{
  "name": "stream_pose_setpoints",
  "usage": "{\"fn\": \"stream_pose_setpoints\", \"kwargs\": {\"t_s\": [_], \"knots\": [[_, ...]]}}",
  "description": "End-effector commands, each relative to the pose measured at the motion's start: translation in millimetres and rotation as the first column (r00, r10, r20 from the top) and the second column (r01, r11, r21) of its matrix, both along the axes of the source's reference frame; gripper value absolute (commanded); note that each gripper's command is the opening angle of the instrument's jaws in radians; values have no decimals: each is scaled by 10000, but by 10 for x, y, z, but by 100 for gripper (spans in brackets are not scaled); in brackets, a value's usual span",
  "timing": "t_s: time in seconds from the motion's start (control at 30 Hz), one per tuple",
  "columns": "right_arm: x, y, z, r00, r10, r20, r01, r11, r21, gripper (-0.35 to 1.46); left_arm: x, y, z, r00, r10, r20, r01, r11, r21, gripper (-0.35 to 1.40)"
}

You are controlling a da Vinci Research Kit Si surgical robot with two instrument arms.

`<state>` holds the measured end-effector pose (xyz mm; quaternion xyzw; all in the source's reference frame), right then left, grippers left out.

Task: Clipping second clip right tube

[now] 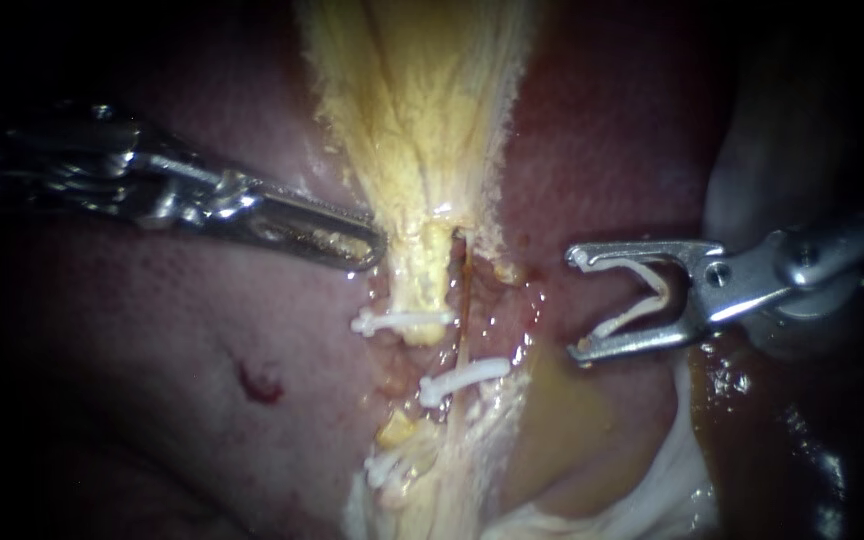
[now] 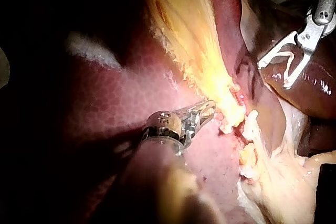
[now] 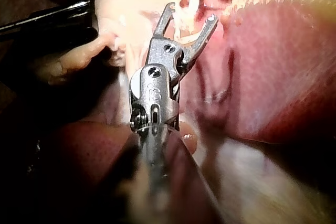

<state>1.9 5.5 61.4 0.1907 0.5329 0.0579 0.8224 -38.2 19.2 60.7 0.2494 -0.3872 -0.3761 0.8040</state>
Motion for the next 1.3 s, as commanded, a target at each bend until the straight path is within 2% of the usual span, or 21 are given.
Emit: {"fn": "stream_pose_setpoints", "kwargs": {"t_s": [0.03, 0.17, 0.33, 0.43, 0.6, 0.97, 1.07, 1.3], "knots": [[0, 0, 0, 10000, 6, 6, -6, 10000, 0, 50, 2, 1, -1, 10000, 3, 6, -3, 10000, 13, -35], [0, 0, 0, 10000, 7, 7, -7, 10000, 0, 50, 11, 8, -10, 10000, 8, 23, -8, 10000, 40, -35], [-1, 0, 0, 10000, 4, 5, -4, 10000, 1, 50, 35, 27, -37, 9997, -196, -126, 196, 9998, 0, -35], [-1, 0, 0, 10000, 4, 5, -4, 10000, 1, 50, 50, 35, -54, 9991, -417, -90, 416, 9991, -66, -35], [-1, 0, 0, 10000, -17, -10, 17, 10000, 14, 50, 67, 41, -73, 9979, -641, -93, 640, 9979, -117, -35], [11, -2, 4, 9998, -183, -126, 183, 9998, 29, 50, 66, 35, -72, 9975, -689, -131, 686, 9975, -154, -35], [20, -7, 8, 9996, -217, -161, 220, 9995, 209, 50, 65, 34, -72, 9973, -718, -153, 715, 9973, -177, -35], [47, -19, 27, 10000, -36, -64, 43, 9939, 1106, 50, 63, 32, -73, 9973, -718, -151, 715, 9973, -167, -35]]}}
